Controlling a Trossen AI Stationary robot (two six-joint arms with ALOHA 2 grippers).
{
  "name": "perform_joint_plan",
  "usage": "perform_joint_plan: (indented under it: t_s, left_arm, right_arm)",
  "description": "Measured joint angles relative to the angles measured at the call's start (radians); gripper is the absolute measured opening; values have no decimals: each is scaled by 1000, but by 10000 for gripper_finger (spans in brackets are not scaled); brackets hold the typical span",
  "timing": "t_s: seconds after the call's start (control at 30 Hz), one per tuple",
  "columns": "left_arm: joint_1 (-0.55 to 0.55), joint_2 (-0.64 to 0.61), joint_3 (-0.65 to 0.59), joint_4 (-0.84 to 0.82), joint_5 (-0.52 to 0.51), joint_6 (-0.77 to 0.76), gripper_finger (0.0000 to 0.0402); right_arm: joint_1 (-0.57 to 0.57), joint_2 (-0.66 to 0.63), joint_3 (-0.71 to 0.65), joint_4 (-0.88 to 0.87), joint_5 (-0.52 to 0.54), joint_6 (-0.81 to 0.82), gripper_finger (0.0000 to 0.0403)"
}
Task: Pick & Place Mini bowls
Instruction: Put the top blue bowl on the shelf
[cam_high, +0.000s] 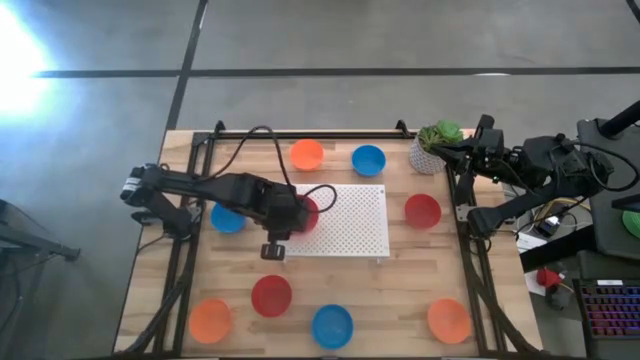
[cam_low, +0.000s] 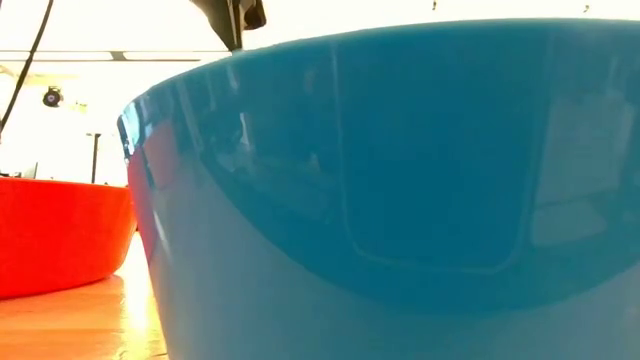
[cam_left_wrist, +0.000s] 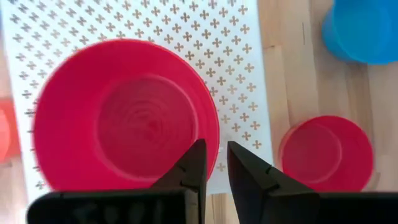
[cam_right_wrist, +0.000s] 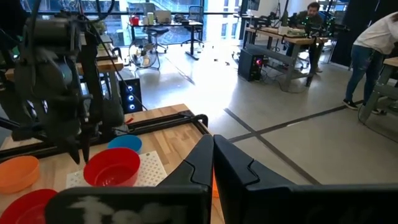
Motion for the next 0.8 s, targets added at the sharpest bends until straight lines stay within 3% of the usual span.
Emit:
perform_joint_plan:
  t_s: [0.17, 0.4, 0.8]
  left_arm:
    - [0, -2, 90, -55, -40, -2, 57]
    - [-2, -17, 166, -66, -221, -71, 57]
    - [-2, -160, 167, -84, -677, -276, 32]
  right_arm:
    - [0, -1, 0, 0, 0, 0, 8]
    - [0, -1, 0, 0, 0, 0, 8]
    - [0, 10, -1, 1, 3, 20, 8]
